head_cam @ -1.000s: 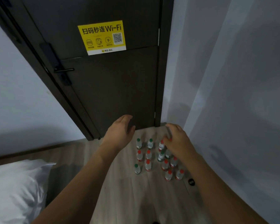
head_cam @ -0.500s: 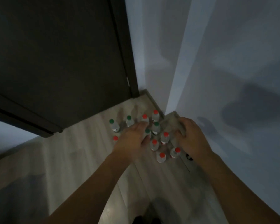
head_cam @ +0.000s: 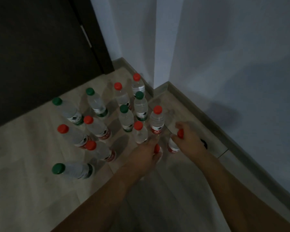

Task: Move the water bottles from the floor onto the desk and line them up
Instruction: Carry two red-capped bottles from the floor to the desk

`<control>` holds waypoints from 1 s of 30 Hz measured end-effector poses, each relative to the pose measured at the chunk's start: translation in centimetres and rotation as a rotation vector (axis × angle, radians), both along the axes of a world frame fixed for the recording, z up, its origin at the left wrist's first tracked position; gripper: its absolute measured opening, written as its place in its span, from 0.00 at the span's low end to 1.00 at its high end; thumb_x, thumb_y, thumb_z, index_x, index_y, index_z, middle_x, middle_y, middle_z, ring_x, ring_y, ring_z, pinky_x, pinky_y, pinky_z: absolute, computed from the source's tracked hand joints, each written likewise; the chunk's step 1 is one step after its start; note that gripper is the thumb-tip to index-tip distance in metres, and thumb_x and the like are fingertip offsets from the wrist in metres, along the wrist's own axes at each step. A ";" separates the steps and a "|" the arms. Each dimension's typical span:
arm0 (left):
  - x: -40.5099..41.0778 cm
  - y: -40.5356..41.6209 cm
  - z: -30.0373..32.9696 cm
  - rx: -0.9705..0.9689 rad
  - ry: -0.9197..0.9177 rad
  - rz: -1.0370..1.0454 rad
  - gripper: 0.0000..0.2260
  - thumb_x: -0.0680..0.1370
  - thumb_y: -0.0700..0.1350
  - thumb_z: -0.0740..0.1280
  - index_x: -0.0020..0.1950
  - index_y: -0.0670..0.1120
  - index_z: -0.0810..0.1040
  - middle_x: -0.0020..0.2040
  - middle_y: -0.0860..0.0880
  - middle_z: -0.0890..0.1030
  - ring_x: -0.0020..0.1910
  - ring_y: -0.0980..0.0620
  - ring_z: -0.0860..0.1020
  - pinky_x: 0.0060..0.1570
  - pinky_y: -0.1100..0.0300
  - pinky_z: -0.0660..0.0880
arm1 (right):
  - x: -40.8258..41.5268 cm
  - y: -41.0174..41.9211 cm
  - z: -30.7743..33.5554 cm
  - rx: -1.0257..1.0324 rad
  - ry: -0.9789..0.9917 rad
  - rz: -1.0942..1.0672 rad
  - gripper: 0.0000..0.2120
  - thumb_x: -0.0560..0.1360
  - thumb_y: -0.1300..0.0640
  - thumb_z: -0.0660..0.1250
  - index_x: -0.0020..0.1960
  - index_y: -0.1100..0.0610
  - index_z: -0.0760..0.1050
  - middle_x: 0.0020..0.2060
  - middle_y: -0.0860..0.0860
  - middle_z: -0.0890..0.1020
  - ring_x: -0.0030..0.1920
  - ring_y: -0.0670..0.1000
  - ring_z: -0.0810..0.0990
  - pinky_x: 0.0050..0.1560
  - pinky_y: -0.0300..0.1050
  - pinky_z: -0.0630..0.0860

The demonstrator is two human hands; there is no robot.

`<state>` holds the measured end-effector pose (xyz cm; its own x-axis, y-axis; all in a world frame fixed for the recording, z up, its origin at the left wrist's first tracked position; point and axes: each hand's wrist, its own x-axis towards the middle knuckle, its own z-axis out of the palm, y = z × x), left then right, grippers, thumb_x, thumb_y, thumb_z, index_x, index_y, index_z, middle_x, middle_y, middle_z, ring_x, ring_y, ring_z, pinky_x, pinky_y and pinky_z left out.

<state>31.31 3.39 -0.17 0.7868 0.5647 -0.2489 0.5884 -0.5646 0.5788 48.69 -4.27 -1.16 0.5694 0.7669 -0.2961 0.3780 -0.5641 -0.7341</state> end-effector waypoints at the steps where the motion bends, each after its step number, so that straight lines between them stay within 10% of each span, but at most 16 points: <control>1: -0.1 -0.1 -0.5 0.002 0.003 0.001 0.16 0.80 0.50 0.65 0.66 0.49 0.70 0.49 0.50 0.78 0.45 0.52 0.76 0.40 0.66 0.65 | 0.1 -0.1 -0.8 0.021 0.028 -0.032 0.24 0.76 0.58 0.70 0.70 0.56 0.68 0.66 0.53 0.75 0.64 0.54 0.75 0.65 0.52 0.71; 7: -0.4 -0.7 -1.5 -0.066 -0.082 0.123 0.09 0.79 0.45 0.67 0.56 0.48 0.71 0.39 0.60 0.71 0.36 0.68 0.72 0.37 0.79 0.64 | -0.1 -0.4 -3.3 0.158 0.140 -0.185 0.16 0.74 0.58 0.72 0.59 0.51 0.70 0.51 0.45 0.76 0.52 0.48 0.77 0.58 0.52 0.75; 17: -1.7 -1.1 1.9 -0.056 -0.244 0.293 0.11 0.79 0.44 0.69 0.60 0.47 0.74 0.44 0.59 0.78 0.45 0.60 0.77 0.40 0.73 0.67 | -1.8 -0.7 0.5 0.295 0.128 -0.244 0.10 0.76 0.49 0.71 0.50 0.44 0.70 0.44 0.41 0.78 0.46 0.39 0.77 0.46 0.39 0.72; 30: -4.1 0.4 53.8 0.057 -0.345 0.489 0.10 0.80 0.54 0.65 0.58 0.53 0.69 0.46 0.53 0.78 0.42 0.59 0.76 0.49 0.57 0.76 | -5.2 1.3 53.0 0.580 0.042 -0.185 0.07 0.76 0.49 0.70 0.47 0.43 0.70 0.40 0.40 0.79 0.43 0.36 0.79 0.43 0.31 0.73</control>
<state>27.24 3.77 53.67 0.4627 0.8864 0.0160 0.5709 -0.3117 0.7595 43.48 -2.93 51.83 0.7054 0.6994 0.1151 0.2760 -0.1214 -0.9535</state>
